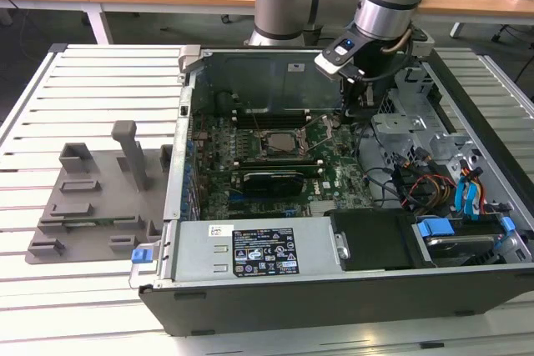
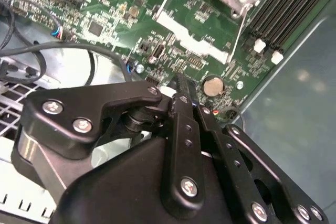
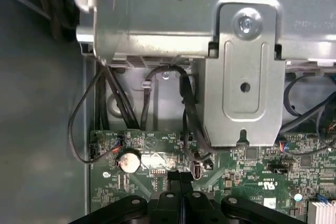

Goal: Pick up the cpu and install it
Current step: 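Close the cpu cover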

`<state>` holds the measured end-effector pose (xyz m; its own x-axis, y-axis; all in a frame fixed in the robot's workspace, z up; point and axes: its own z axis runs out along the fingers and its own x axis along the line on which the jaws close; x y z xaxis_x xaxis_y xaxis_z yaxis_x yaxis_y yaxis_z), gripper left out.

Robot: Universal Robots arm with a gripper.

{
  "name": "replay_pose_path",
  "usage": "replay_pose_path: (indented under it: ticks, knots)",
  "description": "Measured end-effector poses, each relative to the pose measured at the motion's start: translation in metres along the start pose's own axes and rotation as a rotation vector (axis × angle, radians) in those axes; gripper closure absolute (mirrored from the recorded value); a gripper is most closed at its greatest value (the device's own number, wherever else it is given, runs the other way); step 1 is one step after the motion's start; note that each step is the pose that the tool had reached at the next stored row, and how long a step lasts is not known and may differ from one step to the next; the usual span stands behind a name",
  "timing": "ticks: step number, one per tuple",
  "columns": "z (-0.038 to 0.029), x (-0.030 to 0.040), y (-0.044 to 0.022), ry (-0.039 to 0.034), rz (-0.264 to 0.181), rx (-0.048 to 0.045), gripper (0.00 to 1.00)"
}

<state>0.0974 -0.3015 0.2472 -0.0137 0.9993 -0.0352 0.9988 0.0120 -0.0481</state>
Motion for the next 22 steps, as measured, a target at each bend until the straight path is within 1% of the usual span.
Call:
replay_pose_path:
  ticks: [3, 5, 6, 9, 10, 12, 14, 17, 22]
  knots:
    - [0.0031, 0.0002, -0.0051, -0.0001, 0.000, 0.0000, 0.89]
    - [0.0037, 0.0002, -0.0071, 0.0001, 0.000, -0.0001, 0.89]
    - [0.0039, 0.0002, -0.0092, -0.0001, 0.000, 0.0000, 0.89]
    - [0.0046, 0.0004, -0.0201, 0.0001, 0.000, 0.0000, 0.89]
    - [0.0048, 0.0005, -0.0252, 0.0001, 0.000, 0.0000, 0.89]
    - [0.0052, 0.0006, -0.0321, 0.0001, 0.000, 0.0000, 0.89]
    - [0.0054, 0.0006, -0.0363, 0.0000, 0.000, 0.0000, 0.89]
    - [0.0058, 0.0008, -0.0459, 0.0000, 0.000, 0.0000, 0.89]
    - [0.0063, 0.0009, -0.0556, 0.0000, 0.000, -0.0001, 0.89]
